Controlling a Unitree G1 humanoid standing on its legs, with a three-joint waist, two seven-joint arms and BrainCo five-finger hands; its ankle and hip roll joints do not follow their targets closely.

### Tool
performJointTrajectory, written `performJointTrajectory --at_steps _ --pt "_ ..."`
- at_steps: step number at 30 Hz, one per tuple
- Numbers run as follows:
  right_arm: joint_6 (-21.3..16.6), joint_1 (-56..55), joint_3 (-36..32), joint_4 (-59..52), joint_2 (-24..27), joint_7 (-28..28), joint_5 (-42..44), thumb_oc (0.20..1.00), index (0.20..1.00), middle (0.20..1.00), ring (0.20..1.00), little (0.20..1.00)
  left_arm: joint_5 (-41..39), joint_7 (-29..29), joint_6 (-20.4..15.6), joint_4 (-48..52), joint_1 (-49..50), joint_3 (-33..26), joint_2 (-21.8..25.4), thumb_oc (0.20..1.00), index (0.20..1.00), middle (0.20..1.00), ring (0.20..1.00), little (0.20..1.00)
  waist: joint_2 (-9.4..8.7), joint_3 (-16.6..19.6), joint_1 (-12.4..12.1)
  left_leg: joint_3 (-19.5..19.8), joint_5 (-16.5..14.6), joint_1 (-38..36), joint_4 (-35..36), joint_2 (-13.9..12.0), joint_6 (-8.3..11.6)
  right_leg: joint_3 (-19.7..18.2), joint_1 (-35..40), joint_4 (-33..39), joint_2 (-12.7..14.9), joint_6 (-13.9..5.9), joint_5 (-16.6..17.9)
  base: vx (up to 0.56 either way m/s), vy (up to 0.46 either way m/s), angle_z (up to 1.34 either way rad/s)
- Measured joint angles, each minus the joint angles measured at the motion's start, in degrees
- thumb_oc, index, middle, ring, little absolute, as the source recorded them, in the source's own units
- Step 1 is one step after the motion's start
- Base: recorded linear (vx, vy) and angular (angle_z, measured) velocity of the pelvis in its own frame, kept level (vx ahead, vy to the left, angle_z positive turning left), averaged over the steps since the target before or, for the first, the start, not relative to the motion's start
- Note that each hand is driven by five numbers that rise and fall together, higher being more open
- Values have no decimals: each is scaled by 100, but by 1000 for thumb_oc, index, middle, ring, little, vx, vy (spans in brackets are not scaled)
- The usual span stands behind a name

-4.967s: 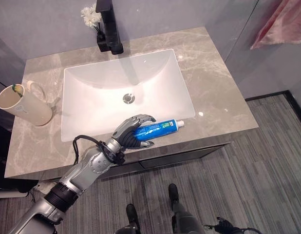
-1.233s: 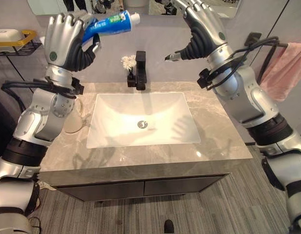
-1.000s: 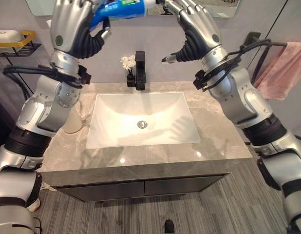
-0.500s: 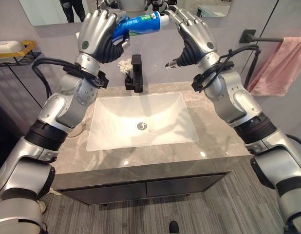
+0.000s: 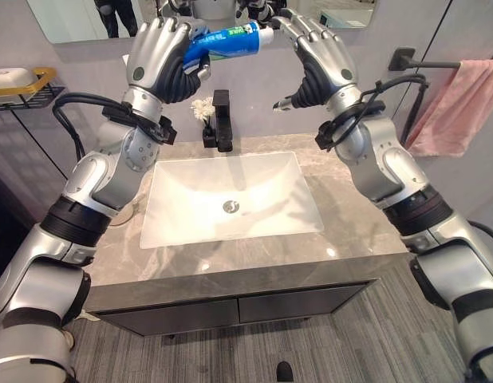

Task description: Put brush and paste in cup on sink, flatten towel.

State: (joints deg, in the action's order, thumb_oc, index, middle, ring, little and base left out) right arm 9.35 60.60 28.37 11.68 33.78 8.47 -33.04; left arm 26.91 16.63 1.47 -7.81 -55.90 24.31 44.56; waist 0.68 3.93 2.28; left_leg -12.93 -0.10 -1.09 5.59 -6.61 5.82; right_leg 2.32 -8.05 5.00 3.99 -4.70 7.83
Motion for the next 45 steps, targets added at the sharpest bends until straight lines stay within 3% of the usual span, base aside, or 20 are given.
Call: performJointTrajectory --at_steps 11,33,45 --pt "-6 -787 -496 -373 12 5 -204 1000 1000 1000 1000 1000 -151 -163 -6 248 699 -313 -8 200 200 200 200 200 18 -9 -5 0 4 -7 0 -1 -2 1 7 1 1 3 3 0 0 0" --pt "-94 -759 -485 -629 158 9 -203 1000 1000 1000 1000 1000 -397 -326 -25 203 1110 -337 -19 200 200 200 200 200 85 -26 -70 4 5 -15 0 -6 -2 6 17 1 -6 3 3 0 0 0" --pt "-233 -747 -448 -645 276 -9 -173 1000 1000 1000 1000 1000 -110 -443 -40 -33 1120 -282 -20 200 200 200 200 200 76 -23 -65 4 5 -21 1 -7 -2 9 25 1 -8 3 4 0 0 0"
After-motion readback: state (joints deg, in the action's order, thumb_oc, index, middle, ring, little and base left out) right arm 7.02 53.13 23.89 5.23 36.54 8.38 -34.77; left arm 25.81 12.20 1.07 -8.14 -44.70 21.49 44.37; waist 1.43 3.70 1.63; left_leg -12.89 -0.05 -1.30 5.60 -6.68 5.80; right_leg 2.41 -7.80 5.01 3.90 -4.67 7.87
